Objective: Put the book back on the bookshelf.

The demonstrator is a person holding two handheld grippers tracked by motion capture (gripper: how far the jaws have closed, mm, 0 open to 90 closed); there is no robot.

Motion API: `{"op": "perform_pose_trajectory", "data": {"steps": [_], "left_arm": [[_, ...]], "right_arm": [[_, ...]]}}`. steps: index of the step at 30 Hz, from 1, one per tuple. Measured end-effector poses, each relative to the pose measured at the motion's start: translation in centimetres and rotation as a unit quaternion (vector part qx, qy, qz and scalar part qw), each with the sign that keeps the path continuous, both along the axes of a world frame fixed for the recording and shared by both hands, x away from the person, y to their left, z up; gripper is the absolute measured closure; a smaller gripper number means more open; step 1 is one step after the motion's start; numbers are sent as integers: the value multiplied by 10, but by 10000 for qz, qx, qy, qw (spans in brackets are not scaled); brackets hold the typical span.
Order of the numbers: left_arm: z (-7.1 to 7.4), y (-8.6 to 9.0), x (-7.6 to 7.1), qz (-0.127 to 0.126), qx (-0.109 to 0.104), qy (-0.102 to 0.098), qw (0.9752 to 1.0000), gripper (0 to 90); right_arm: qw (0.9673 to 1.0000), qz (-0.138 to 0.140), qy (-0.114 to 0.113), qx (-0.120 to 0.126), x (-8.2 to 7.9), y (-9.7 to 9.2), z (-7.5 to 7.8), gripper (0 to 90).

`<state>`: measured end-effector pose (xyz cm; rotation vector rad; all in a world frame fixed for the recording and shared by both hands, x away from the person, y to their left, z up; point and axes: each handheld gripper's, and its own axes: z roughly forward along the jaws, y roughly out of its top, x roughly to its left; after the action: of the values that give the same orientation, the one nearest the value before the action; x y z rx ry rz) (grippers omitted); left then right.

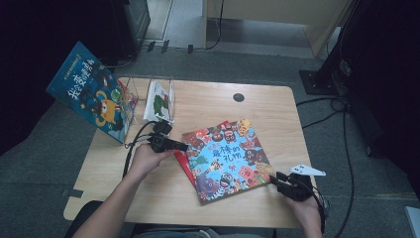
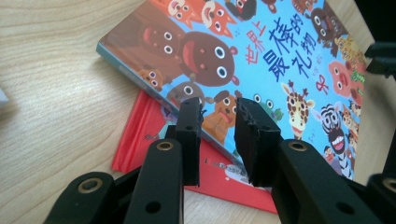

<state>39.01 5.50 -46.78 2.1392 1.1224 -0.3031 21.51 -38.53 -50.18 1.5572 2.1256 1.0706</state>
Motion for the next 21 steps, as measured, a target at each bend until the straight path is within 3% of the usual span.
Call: {"op": "perform_pose_trajectory", "data": {"steps": [2, 3, 11, 21], "left_arm": [[0, 0, 0, -11, 11, -2, 10000, 727], [0, 0, 0, -21, 21, 2, 10000, 729], [0, 0, -3, 32, 25, -62, 10000, 723], [-2, 2, -5, 41, 129, -68, 9999, 710]], "right_arm": [[9999, 46, 68, -109, -2, 0, 0, 643], [9993, 142, 117, -311, -3, 2, -2, 643], [9999, -39, 106, -19, 2, -1, -3, 650], [9997, -202, 92, -39, 12, -4, -5, 655]]}}
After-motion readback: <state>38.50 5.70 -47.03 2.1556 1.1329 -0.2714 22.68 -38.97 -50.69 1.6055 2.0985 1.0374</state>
